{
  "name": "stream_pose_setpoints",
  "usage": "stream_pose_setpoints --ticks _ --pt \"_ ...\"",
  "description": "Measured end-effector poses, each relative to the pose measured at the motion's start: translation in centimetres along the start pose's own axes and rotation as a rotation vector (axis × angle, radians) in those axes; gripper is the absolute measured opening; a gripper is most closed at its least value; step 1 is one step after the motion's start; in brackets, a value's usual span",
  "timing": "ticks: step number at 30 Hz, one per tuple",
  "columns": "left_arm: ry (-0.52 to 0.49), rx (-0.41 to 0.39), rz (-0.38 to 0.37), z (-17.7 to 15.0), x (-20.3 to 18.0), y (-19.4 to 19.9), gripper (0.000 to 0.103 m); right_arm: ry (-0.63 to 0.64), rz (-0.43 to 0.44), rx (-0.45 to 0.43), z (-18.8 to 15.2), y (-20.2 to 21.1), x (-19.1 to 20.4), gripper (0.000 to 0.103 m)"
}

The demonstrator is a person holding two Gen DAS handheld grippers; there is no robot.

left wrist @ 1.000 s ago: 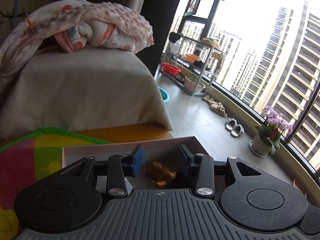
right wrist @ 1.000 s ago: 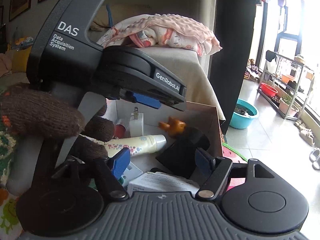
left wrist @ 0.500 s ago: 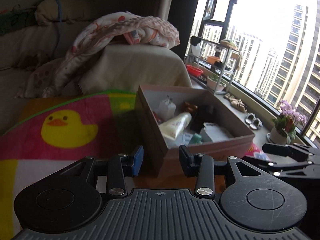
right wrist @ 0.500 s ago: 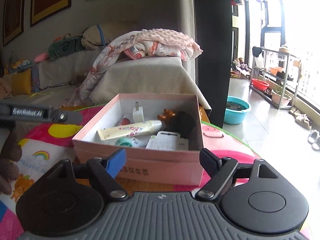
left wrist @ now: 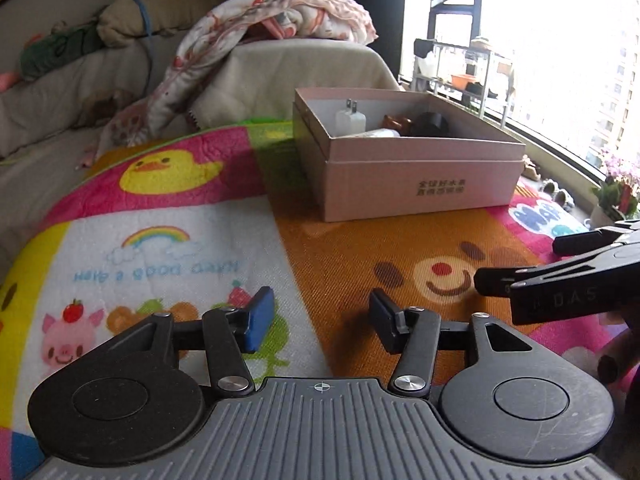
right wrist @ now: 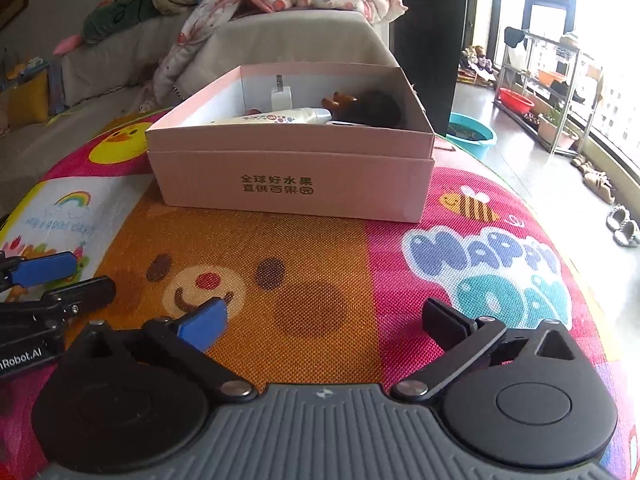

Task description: Organize rigid objects

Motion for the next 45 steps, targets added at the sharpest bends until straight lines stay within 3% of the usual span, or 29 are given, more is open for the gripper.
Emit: stream_pose_setpoints --ticks 6,17,45 --pt "0.028 -0.023 0.062 0.1 -1.3 -0.6 0.059 0.018 0.014 -0.052 -0.5 0.0 -0.4 0.103" --pt "0.055 -0.025 0.070 0.2 -1.7 -1.1 0.064 -0.030 -0.053 -0.066 -0.2 -0.6 -0.1 0.103" --pt "0.062 -0.027 0.073 0.3 -1.7 -1.3 0.065 -0.030 -0.054 -0.067 -0.2 -0.6 -0.1 0.103"
Point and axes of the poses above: each gripper's, at about its wrist camera, not at the fingertips, and y roughly against the way its jaws point, x to its left, z to its top, the point moved 1 cm from there along -y, roughly the way its jaws point, and after that the axes turned 14 degrees about y, right-handed, at the moved point
